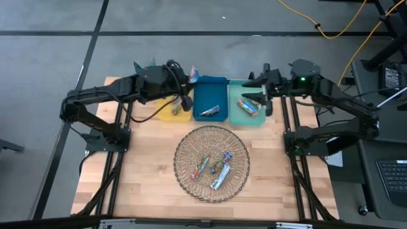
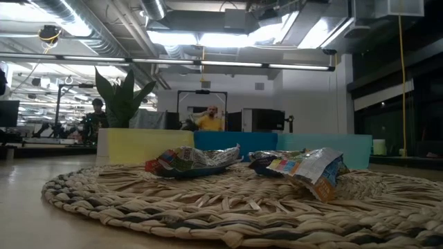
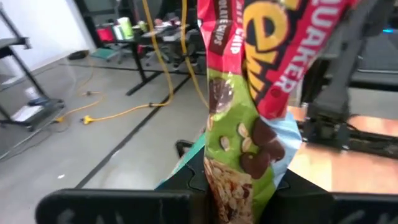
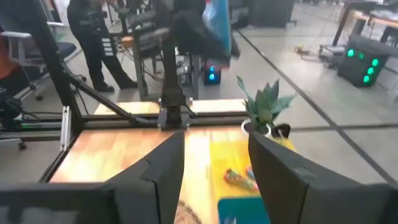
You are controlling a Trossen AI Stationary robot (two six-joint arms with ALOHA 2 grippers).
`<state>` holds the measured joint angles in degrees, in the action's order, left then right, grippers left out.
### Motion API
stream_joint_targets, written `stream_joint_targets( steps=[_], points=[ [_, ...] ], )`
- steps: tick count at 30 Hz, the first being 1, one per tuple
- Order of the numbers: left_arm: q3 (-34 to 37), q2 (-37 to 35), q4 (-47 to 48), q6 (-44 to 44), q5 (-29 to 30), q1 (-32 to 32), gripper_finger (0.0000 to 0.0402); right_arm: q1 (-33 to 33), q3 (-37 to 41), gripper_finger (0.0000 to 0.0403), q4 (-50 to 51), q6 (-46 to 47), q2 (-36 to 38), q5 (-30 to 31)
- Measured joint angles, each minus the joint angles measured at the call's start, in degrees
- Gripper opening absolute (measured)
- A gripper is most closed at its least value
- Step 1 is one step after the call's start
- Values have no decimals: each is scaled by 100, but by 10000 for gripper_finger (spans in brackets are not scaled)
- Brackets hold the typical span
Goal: Pick and place Granola Bars by type
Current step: Put the red granola bar into the yellow bin
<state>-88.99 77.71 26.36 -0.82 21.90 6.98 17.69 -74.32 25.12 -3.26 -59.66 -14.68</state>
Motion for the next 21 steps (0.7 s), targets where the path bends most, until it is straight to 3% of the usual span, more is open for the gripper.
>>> stream_joint_targets(
  steps=[9, 15, 21],
  points=[
    [0, -243, 630, 0, 10, 597, 48, -89, 0, 161, 1352, 491, 792, 89],
    [0, -252, 1068, 0, -200, 1228, 48, -463, 1, 157, 2082, 767, 1176, 859],
    [0, -226, 1163, 0, -598, 1804, 49, -801, 1, 157, 2218, 919, 1421, 1229]
  ],
)
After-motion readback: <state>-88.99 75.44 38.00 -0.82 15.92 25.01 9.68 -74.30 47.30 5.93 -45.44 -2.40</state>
